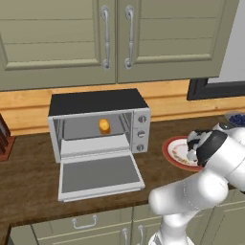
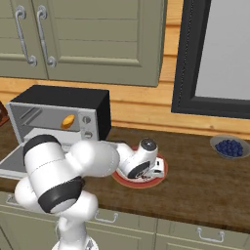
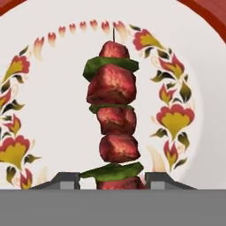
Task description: Pick up the kebab skewer and baguette bread, and place them inside the toaster oven. Close the toaster oven door and start by setting the timer.
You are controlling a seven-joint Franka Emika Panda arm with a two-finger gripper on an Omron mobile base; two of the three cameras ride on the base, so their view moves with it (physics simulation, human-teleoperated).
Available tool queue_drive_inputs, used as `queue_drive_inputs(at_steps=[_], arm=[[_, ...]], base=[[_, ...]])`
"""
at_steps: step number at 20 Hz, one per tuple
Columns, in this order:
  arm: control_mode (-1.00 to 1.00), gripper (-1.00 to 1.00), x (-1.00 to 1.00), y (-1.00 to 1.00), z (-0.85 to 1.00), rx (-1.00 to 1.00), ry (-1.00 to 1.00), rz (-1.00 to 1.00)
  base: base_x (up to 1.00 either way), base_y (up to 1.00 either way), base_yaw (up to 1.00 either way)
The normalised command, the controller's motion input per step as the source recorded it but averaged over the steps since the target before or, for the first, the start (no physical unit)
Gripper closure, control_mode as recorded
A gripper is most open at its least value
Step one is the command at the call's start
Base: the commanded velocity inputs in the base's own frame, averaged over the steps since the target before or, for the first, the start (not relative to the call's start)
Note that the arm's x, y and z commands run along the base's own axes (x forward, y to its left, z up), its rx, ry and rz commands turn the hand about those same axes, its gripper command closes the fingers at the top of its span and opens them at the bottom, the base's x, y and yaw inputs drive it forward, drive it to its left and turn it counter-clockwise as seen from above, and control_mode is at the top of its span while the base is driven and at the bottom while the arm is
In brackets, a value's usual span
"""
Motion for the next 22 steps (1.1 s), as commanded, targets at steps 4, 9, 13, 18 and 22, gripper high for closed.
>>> queue_drive_inputs(at_steps=[4,9,13,18,22], arm=[[-1.00,1.00,0.00,0.00,0.00,0.00,0.00,0.00],[-1.00,1.00,-0.05,0.00,0.35,0.00,0.03,-0.03],[-1.00,1.00,0.00,0.01,0.98,0.00,0.13,-0.08],[-1.00,1.00,-0.24,0.12,0.99,0.00,0.12,-0.10],[-1.00,1.00,-0.55,0.54,0.64,-0.01,-0.01,-0.15]], base=[[0.00,0.00,0.00],[0.00,0.00,0.00],[0.00,0.00,0.00],[0.00,0.00,0.00],[0.00,0.00,0.00]])
